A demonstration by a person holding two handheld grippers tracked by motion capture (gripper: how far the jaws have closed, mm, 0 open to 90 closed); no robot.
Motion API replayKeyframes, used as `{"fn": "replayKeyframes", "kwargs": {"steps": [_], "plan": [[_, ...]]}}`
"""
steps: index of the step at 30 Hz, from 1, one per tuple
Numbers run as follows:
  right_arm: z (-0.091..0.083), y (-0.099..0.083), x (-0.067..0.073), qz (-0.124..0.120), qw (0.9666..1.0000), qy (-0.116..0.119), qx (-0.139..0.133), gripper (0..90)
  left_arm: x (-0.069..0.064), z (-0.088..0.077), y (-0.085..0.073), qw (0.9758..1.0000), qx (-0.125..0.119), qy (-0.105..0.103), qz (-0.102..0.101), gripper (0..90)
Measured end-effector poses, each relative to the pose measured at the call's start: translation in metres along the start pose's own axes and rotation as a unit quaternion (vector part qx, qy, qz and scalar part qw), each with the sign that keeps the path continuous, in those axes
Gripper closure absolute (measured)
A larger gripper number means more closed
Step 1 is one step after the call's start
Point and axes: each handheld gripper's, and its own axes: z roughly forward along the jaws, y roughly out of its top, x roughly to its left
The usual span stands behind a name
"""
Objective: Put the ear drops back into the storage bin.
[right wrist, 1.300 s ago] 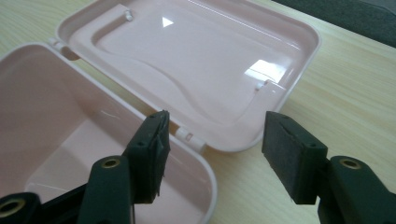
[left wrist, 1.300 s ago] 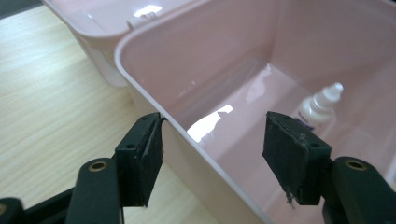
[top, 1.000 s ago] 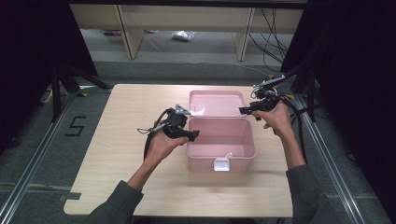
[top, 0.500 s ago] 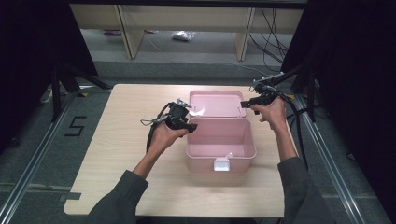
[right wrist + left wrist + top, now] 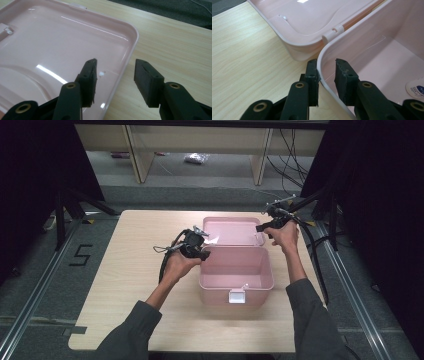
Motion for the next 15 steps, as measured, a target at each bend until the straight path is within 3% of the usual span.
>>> {"fn": "replayKeyframes", "kwargs": {"steps": [2,6,8,9,10,13,15], "plan": [[0.003,0.001,-0.003,-0.017,0.9998,-0.005,0.003,54.6,0.001,0.000,0.000,1.0000,-0.001,-0.002,-0.002,73.6],[0.008,0.002,-0.005,-0.009,1.0000,0.000,0.002,56.3,0.001,0.002,0.000,0.9997,-0.013,-0.002,-0.019,74.5],[0.011,0.002,-0.008,-0.007,1.0000,-0.003,-0.001,57.4,0.001,0.002,0.000,0.9997,-0.013,-0.002,-0.020,74.6],[0.012,0.001,-0.007,0.009,1.0000,0.000,0.002,58.0,0.000,0.002,0.000,0.9997,-0.014,0.001,-0.021,74.6],[0.015,0.000,-0.010,0.004,1.0000,-0.003,-0.002,58.2,0.000,0.002,0.000,0.9997,-0.014,0.002,-0.021,74.7],[0.020,-0.001,-0.012,0.016,0.9999,-0.001,-0.007,59.2,-0.001,0.000,0.000,0.9999,-0.003,0.006,-0.009,74.6],[0.019,0.000,-0.015,0.003,1.0000,-0.005,0.002,59.2,-0.001,0.000,-0.001,0.9999,-0.002,0.003,-0.011,74.5]]}}
